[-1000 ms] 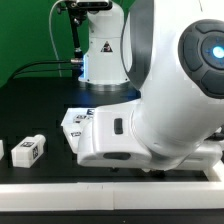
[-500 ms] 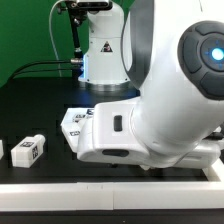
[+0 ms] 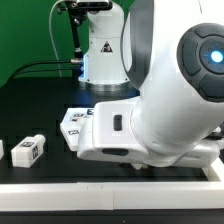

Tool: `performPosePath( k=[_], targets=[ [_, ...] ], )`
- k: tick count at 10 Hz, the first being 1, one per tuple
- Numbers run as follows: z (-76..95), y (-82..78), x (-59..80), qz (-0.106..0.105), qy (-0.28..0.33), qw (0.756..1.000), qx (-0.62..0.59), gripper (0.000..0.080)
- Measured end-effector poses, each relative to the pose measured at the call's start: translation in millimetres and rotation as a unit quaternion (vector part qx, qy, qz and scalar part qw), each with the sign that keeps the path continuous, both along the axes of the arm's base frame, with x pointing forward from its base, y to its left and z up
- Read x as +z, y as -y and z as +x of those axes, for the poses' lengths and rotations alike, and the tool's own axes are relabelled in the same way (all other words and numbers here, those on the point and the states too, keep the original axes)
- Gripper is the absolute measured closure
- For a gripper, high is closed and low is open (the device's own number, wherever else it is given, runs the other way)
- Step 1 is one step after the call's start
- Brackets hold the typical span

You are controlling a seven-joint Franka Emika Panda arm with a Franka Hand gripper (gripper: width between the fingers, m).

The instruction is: Assemble chair

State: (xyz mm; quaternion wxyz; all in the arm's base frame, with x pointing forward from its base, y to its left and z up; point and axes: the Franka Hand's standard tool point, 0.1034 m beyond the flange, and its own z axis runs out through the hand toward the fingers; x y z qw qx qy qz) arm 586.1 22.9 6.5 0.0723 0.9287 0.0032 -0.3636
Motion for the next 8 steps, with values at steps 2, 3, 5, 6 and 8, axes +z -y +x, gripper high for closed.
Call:
performPosePath(
  k=[2,3,5,6,8],
  targets=[
    [0.0,0.0,0.0,0.0,0.0,1.0,0.0,0.0682],
    [-0.1,0.0,0.0,0.0,0.0,1.0,0.0,0.0682],
    [0.0,0.0,0.2,0.0,0.0,1.0,0.0,0.0682],
    [3.3,-0.1,5.2,0.001,0.003,1.0,0.001,0.0682],
    [16.0,3.4,35.2,0.007,0.023,1.0,0.001,0.0682]
  ],
)
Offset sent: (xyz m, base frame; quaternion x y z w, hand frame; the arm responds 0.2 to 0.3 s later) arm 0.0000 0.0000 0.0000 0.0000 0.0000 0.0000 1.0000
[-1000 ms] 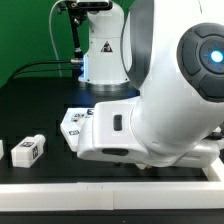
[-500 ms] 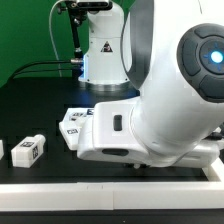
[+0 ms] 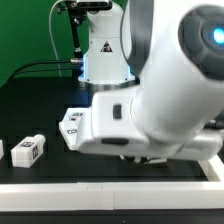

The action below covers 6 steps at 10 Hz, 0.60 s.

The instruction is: Assemble chair

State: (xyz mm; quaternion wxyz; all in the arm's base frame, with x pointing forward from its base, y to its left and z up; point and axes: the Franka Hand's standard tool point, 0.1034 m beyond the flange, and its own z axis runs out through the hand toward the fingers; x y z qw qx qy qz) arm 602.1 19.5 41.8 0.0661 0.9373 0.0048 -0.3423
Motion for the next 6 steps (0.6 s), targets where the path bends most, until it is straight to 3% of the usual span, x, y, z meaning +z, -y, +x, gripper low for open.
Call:
performPosePath(
  k=[1,2,5,6],
  targets=[
    [15.7,-1.0,15.7,0.006,0.048,0.999,0.002,0.0682],
    [20.3,-1.7,38.2,0.013,0.096,0.995,0.004,0.0682],
    [15.1,-11.6,73.7,0.027,0.219,0.975,0.012,0.0682],
    [4.0,-17.2,80.5,0.027,0.225,0.974,0.013,0.0682]
  ],
)
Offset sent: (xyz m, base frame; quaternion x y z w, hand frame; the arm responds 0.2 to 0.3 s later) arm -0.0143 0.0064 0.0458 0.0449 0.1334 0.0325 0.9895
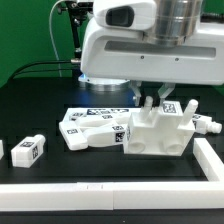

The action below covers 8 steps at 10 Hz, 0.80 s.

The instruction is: Assemble chair

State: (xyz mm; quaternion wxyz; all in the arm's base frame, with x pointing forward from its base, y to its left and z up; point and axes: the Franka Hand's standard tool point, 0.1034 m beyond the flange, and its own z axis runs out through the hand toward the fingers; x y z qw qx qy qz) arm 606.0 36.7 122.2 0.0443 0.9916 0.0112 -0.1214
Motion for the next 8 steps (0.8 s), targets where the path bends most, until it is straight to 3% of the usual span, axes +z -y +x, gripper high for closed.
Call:
performPosePath(
  k=[1,4,5,7,8],
  targets=[
    [11.2,-1.7,-5.6,0.008,0.054,0.998,0.006,0.0682],
    [23.3,-7.9,-7.0,0.028,0.181,0.983,0.016,0.0682],
    [20.4,-3.7,-6.5,0.032,0.165,0.986,0.013,0.0682],
    [51.8,4.4,17.3,0.055,0.207,0.977,-0.003,0.0682],
    [44.7,3.1,13.6,0.056,0.214,0.975,-0.004,0.0682]
  ],
)
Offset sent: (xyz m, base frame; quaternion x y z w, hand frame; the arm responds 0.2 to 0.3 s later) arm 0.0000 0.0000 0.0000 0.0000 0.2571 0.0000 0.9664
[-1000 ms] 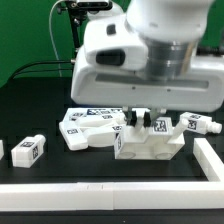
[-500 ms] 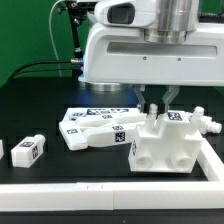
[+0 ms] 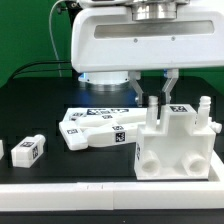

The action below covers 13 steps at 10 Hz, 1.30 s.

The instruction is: Assemble chair

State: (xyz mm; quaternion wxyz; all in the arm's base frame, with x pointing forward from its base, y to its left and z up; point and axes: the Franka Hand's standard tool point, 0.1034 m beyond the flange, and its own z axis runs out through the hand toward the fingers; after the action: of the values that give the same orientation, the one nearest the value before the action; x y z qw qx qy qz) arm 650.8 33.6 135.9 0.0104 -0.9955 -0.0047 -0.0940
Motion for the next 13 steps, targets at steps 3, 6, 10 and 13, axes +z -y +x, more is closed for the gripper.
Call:
performPosePath(
  k=[3,6,10,13],
  targets=[
    [-21.4,-11.9,-24.8,-0.001,-0.005,1.0,0.005,0.0682],
    [-22.5,-14.3,-30.4,-0.001,-0.009,1.0,0.007,0.0682],
    [-22.4,-14.2,-30.8,-0.001,-0.009,1.0,0.008,0.0461],
    [-19.6,-16.8,-35.3,-0.004,-0.031,0.999,0.012,0.019]
  ],
)
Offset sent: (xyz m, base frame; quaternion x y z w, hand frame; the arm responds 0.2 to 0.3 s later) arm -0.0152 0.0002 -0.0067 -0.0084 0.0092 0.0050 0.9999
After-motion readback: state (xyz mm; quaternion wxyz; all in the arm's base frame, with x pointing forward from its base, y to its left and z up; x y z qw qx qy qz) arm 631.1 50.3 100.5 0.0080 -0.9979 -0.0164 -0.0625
